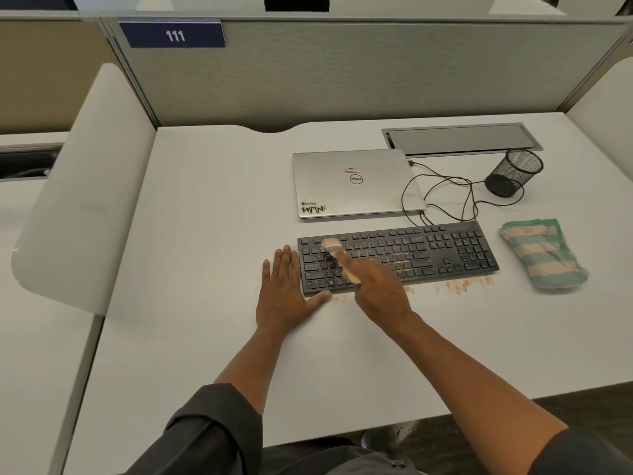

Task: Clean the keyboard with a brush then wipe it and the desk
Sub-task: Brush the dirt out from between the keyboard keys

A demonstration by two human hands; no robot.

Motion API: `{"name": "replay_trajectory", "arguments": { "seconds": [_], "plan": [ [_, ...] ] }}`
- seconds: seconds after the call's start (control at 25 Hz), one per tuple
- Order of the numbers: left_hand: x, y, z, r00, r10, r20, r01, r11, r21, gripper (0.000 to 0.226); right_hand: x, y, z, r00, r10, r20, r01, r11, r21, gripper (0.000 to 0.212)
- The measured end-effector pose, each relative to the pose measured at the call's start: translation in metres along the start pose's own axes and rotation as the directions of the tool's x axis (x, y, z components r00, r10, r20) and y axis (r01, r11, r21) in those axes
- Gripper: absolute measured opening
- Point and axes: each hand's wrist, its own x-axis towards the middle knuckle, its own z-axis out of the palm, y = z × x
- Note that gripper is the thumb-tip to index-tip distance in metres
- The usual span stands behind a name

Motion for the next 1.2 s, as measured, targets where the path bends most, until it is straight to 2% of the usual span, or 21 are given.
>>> {"name": "replay_trajectory", "arguments": {
  "seconds": [0.16,0.32,0.52,0.68,0.84,0.92,1.12,1.2],
  "plan": [
    [0.0,0.0,-0.001,1.0,0.0,-0.002,0.0,1.0,-0.008,0.119,-0.001,-0.005,0.002,1.0,-0.002,-0.015,0.001,0.995,-0.104,0.054],
    [0.0,0.0,-0.001,1.0,0.003,-0.003,-0.003,1.0,-0.002,0.118,0.003,-0.007,-0.003,0.994,0.105,0.04,-0.097,0.98,-0.175,0.045],
    [0.0,0.0,-0.001,1.0,0.004,-0.007,-0.004,1.0,0.0,0.118,0.012,0.001,-0.018,0.978,0.207,-0.006,-0.203,0.955,-0.215,0.039],
    [0.0,0.0,-0.001,1.0,0.0,0.008,0.0,1.0,0.005,0.119,0.02,0.006,-0.021,0.994,0.11,-0.018,-0.111,0.976,-0.187,0.04],
    [0.0,0.0,-0.001,1.0,-0.002,0.011,0.002,1.0,-0.002,0.118,0.024,0.002,-0.011,0.998,0.021,0.062,-0.01,0.983,-0.182,0.033],
    [0.0,0.0,-0.001,1.0,-0.002,0.01,0.002,1.0,-0.004,0.119,0.025,0.002,-0.008,0.996,0.031,0.08,-0.015,0.982,-0.189,0.031],
    [0.0,0.0,-0.002,1.0,0.0,0.005,0.0,1.0,-0.003,0.119,0.024,0.002,0.0,0.992,0.1,0.074,-0.087,0.983,-0.16,0.048],
    [0.0,0.0,-0.001,1.0,0.0,0.002,0.001,1.0,-0.01,0.119,0.02,0.003,0.001,0.991,0.133,0.03,-0.129,0.986,-0.109,0.041]
  ]
}}
